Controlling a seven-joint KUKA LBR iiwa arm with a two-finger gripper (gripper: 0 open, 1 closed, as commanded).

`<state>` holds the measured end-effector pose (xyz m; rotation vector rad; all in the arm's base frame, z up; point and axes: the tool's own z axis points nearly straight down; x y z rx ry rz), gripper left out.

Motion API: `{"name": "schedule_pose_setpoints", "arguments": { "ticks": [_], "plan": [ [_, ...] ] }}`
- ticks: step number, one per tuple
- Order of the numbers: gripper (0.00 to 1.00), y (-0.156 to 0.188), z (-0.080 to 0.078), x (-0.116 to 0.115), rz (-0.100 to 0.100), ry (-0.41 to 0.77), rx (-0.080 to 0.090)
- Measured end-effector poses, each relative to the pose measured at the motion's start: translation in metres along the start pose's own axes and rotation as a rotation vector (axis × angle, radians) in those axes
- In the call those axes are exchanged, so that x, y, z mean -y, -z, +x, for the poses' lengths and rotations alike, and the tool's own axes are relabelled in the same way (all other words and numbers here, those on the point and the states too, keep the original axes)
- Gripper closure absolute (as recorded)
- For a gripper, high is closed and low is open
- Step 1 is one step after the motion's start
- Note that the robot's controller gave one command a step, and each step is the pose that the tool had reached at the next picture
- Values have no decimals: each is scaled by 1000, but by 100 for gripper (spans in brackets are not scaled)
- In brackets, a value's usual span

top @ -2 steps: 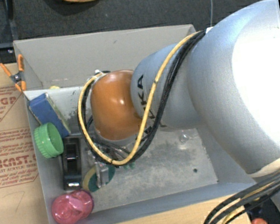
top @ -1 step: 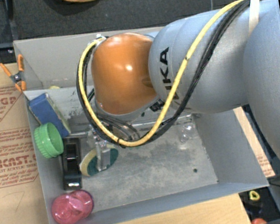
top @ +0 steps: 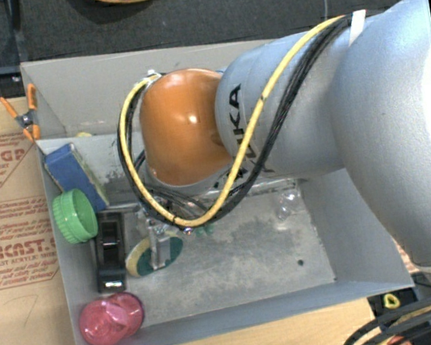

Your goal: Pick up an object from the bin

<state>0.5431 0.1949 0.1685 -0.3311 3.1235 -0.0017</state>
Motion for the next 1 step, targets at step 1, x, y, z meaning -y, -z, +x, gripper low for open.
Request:
{"name": "schedule_pose_setpoints", "arguments": {
  "ticks": [1],
  "plan": [
    [100,13,2,-5,-4,-23,12]
  ]
}}
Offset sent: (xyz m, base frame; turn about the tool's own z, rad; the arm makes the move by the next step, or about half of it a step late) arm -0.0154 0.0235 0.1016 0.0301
